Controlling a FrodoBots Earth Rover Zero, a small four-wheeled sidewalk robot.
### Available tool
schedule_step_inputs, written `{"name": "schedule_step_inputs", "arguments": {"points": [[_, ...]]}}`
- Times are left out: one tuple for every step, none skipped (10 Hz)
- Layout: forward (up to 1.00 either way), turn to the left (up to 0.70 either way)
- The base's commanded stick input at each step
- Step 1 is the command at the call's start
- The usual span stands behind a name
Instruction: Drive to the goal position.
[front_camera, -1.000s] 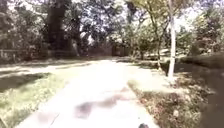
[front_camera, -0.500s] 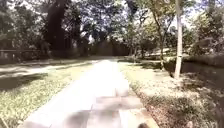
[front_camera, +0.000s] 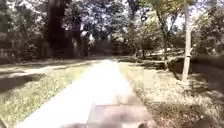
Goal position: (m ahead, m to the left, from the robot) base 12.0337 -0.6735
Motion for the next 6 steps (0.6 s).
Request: {"name": "schedule_step_inputs", "arguments": {"points": [[0.50,0.00],[0.50,0.00],[0.50,0.00],[0.50,0.00],[0.50,0.00],[0.50,0.00]]}}
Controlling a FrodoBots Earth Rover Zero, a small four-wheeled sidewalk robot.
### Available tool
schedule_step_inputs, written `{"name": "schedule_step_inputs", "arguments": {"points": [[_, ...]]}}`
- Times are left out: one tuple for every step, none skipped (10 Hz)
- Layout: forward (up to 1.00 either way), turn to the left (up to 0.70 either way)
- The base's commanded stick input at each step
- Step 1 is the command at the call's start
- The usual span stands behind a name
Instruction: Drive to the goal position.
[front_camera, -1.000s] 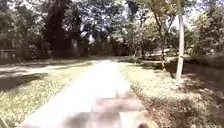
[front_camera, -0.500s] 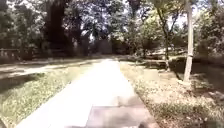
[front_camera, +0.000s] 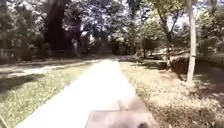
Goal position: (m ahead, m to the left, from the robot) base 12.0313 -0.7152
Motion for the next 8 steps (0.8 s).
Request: {"name": "schedule_step_inputs", "arguments": {"points": [[0.50,0.00],[0.50,0.00],[0.50,0.00],[0.50,0.00],[0.50,0.00],[0.50,0.00],[0.50,0.00],[0.50,0.00]]}}
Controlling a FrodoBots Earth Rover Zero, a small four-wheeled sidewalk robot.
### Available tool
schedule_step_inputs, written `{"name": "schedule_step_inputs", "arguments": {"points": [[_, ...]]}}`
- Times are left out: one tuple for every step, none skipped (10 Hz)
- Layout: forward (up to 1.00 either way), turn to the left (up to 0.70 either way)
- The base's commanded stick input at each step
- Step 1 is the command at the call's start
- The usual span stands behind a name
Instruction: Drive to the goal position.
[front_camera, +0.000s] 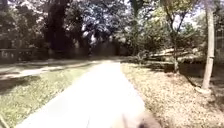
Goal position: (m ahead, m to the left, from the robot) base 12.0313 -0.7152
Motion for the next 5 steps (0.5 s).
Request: {"name": "schedule_step_inputs", "arguments": {"points": [[0.50,0.00],[0.50,0.00],[0.50,0.00],[0.50,0.00],[0.50,0.00]]}}
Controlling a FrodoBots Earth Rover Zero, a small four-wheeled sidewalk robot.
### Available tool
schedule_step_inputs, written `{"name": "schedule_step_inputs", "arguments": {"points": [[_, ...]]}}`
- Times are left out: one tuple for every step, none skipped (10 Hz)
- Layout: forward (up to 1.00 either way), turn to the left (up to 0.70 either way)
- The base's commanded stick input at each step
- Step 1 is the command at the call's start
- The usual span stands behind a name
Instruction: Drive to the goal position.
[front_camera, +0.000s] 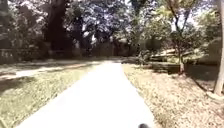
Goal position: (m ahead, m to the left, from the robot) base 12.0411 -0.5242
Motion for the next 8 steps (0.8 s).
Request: {"name": "schedule_step_inputs", "arguments": {"points": [[0.50,0.00],[0.50,0.00],[0.50,-0.01],[0.50,-0.47],[0.50,-0.50],[0.50,-0.49],[0.50,-0.16],[0.50,0.00]]}}
